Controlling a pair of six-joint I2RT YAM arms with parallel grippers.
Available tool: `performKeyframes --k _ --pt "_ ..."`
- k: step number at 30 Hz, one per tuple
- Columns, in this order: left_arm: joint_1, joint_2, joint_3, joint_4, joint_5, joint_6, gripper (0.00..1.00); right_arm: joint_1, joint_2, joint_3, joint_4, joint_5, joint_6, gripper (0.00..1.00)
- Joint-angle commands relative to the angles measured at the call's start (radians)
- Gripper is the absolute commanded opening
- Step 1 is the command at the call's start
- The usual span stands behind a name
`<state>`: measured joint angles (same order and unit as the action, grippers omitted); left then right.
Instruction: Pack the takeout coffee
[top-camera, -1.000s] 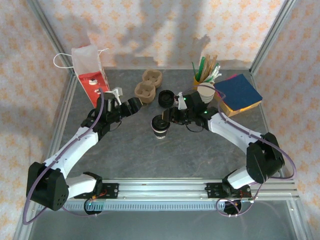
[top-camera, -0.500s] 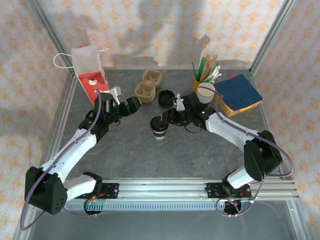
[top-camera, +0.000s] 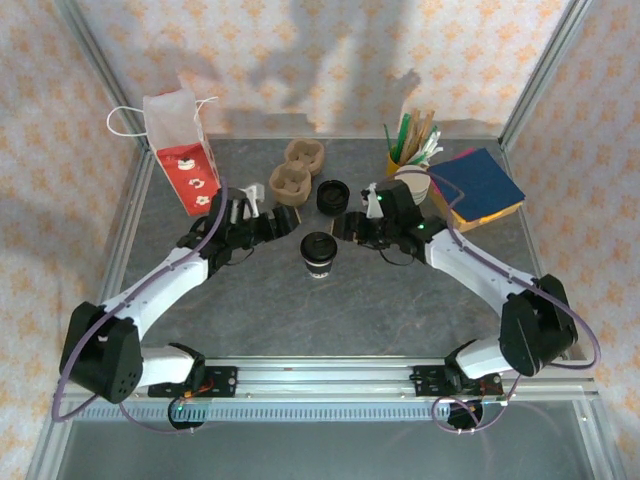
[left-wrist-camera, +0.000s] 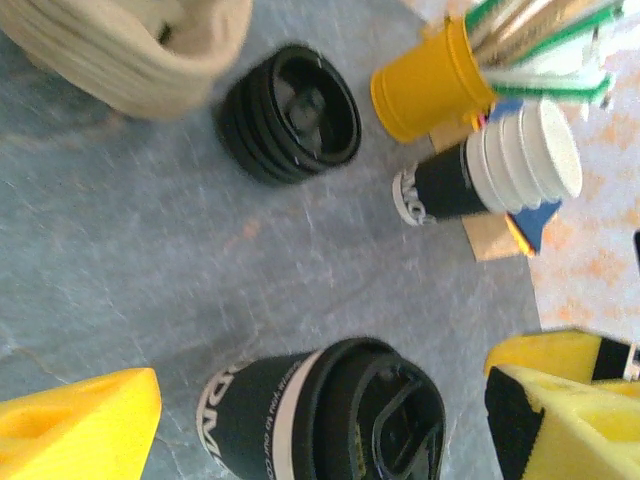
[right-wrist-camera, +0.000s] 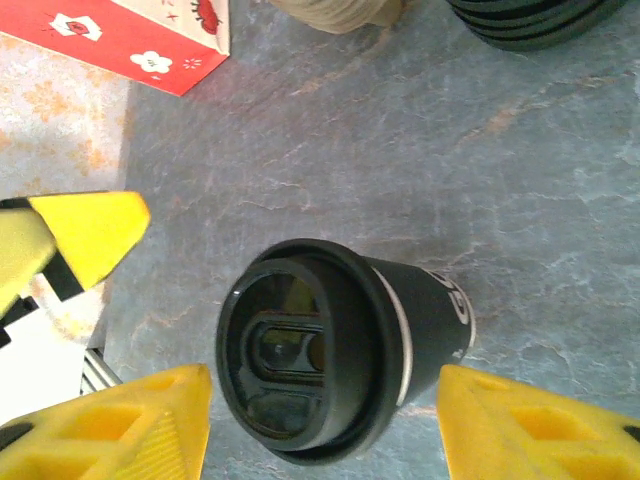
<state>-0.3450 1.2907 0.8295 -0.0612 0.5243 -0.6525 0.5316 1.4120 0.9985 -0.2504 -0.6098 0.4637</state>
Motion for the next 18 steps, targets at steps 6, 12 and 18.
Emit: performKeyframes --k 6,12,18 --pt "-0.047 0.072 0.01 -0.009 0.085 0.056 0.87 -0.001 0.002 -0.069 0.067 -0.052 0.018 0.61" --pt "-0.064 0.111 0.021 -0.018 0.107 0.06 0.85 0.006 0.034 -0.074 0.092 -0.076 0.021 0.6" --pt "-0.069 0.132 0.03 -0.028 0.093 0.06 0.82 0.024 0.067 -0.067 0.108 -0.078 0.018 0.6"
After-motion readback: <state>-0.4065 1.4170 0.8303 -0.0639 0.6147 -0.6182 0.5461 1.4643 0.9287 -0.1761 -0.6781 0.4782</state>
